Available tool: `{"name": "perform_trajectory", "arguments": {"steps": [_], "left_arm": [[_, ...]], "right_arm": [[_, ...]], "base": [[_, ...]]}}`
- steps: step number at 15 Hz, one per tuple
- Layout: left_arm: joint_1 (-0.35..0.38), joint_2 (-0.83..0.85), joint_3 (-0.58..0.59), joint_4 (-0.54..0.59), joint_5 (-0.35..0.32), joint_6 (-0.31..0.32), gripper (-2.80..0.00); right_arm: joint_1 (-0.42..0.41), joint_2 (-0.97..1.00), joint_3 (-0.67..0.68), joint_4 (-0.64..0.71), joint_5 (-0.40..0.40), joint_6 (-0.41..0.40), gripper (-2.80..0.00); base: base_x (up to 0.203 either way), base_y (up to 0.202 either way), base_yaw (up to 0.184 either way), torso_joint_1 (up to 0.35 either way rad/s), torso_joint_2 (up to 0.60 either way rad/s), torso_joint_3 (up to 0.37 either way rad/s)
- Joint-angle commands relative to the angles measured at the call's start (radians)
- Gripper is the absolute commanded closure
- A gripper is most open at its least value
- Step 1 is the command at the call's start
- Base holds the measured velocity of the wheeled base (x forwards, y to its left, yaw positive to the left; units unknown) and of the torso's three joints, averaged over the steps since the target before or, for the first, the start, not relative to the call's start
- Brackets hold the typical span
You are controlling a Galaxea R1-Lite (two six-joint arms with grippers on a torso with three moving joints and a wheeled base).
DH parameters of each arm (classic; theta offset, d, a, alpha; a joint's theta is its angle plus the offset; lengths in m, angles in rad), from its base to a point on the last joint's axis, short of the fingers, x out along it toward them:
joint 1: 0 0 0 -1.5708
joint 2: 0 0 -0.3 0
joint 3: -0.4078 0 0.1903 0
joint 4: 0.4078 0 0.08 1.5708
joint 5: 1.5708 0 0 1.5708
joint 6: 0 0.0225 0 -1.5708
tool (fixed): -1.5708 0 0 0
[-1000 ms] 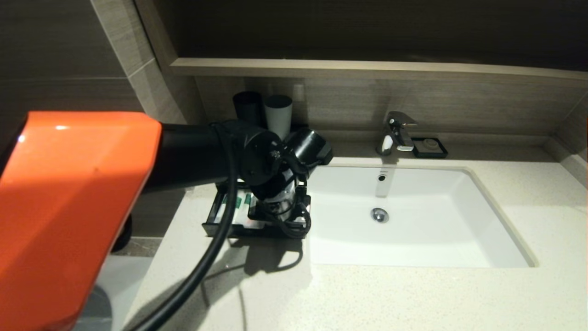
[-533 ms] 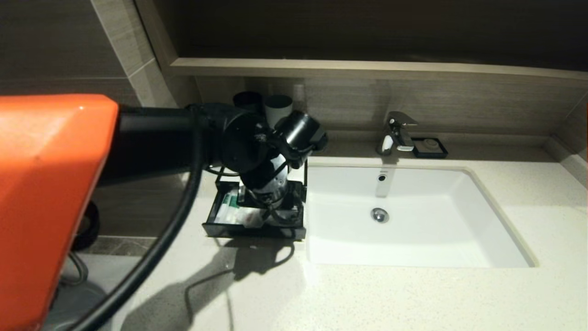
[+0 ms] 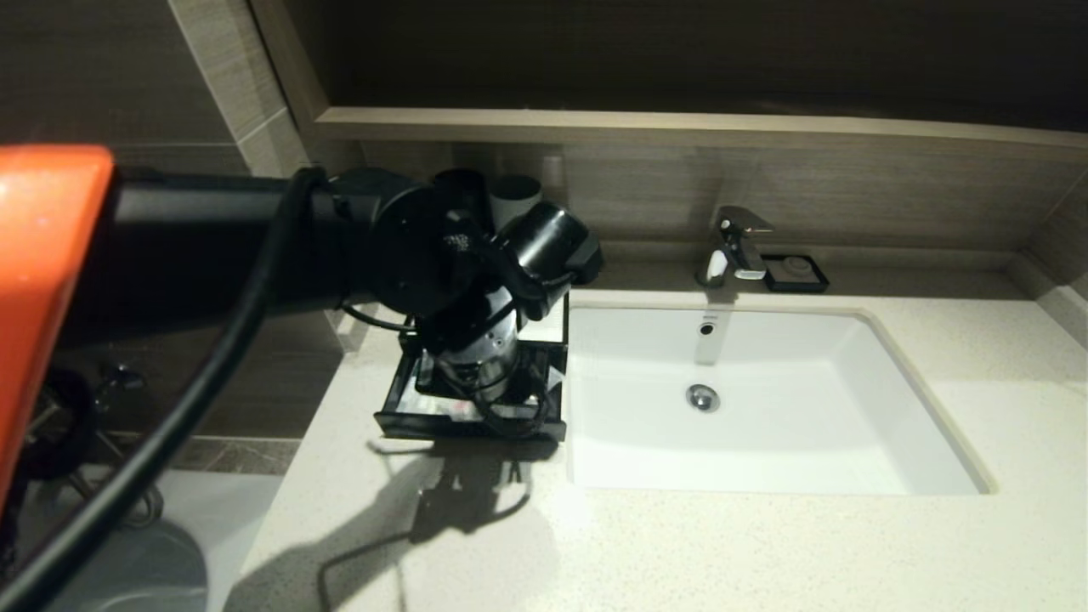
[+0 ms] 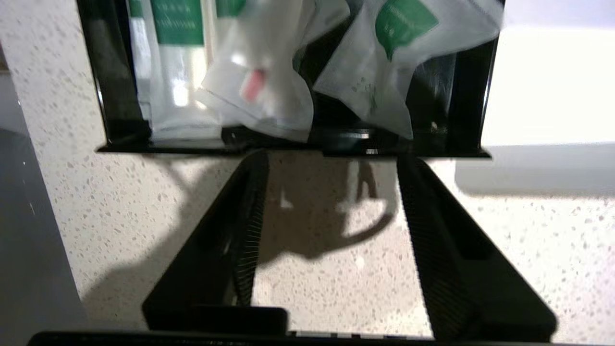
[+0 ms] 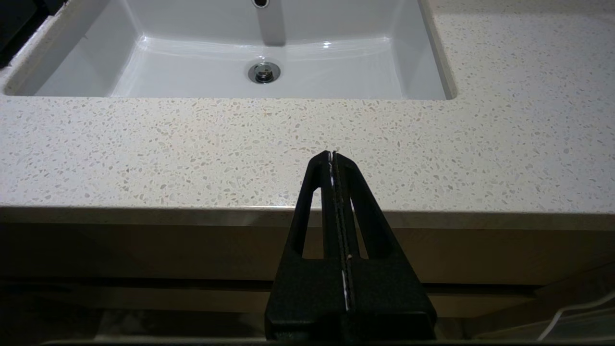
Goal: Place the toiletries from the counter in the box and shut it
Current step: Close the drawer
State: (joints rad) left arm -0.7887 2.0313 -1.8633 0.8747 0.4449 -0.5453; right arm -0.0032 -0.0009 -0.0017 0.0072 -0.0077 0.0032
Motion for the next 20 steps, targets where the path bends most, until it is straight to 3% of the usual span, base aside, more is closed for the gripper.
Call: {"name": "perform_trajectory", "arguments": {"steps": [1,6,13,20], "left_arm": [[-0.026,-0.007,0.031,0.037,-0.001,-0.022,0.0],[-0.057,0.01,0.07,0.076,-0.009,-0.068,0.0],[-0.077,0.052,0.046,0.069,-0.124,-0.068,0.0],[-0.092,0.121,-0.013,0.067,-0.129,-0.079,0.0]], "right_arm": [[0.0,0.0,0.0,0.0,0.0,0.0,0.0],[0.0,0.001,0.0,0.0,0.0,0.0,0.0],[0.0,0.001,0.0,0.0,0.0,0.0,0.0],[0.0,0.001,0.0,0.0,0.0,0.0,0.0]], "base": [[0.0,0.0,0.0,0.0,0.0,0.0],[0.0,0.0,0.0,0.0,0.0,0.0],[0.0,0.0,0.0,0.0,0.0,0.0],[0.0,0.0,0.0,0.0,0.0,0.0]]}}
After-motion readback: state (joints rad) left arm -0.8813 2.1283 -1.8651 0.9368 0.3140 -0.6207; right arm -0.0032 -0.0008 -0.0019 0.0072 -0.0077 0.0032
